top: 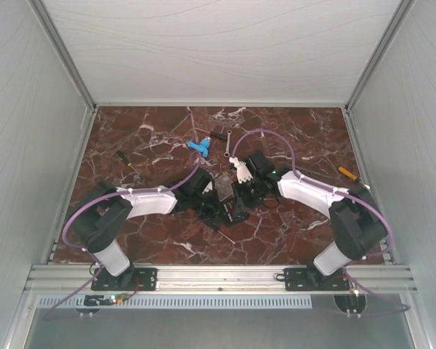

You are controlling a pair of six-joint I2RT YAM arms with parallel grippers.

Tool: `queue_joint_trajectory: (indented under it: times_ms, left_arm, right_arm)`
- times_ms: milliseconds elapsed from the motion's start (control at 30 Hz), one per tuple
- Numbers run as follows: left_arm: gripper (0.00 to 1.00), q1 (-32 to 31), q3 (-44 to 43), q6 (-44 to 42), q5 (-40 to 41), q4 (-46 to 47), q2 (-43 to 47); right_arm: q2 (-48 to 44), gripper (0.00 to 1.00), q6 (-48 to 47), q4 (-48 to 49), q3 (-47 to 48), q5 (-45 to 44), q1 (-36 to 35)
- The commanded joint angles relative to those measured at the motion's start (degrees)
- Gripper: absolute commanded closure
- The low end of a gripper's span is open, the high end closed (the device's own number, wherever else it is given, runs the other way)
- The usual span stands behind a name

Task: Snap on the fuse box
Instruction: Install the fuse at the fuse box base.

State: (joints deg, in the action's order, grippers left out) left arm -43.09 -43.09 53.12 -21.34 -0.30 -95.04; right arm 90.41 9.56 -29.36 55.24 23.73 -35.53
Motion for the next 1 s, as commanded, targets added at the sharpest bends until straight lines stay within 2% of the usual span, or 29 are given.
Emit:
queue_joint_trajectory:
  times_ms: [0, 167, 400, 967]
  left_arm:
    - [0.77, -0.24, -2.09, -0.39, 1.30, 0.24, 0.31]
    - [0.77, -0.24, -2.35, -0.43, 1.13, 0.30, 0.05]
    - [0.77, -0.22, -2.44, -0.48, 0.94, 0.30, -0.06]
    - [0.77, -0.23, -2.36, -0.30, 0.47, 0.83, -0.35]
  right_arm:
    - [-4.31, 0.73, 2.88, -2.82, 1.19, -9.60, -2.08]
    - [-2.89, 0.64, 5.79, -4.18, 2.66, -15.32, -5.94]
    - [0.53, 0.64, 8.63, -3.78, 4.58, -19.55, -9.45]
    - [2.97, 0.83, 10.74, -0.48, 4.00, -18.76, -10.11]
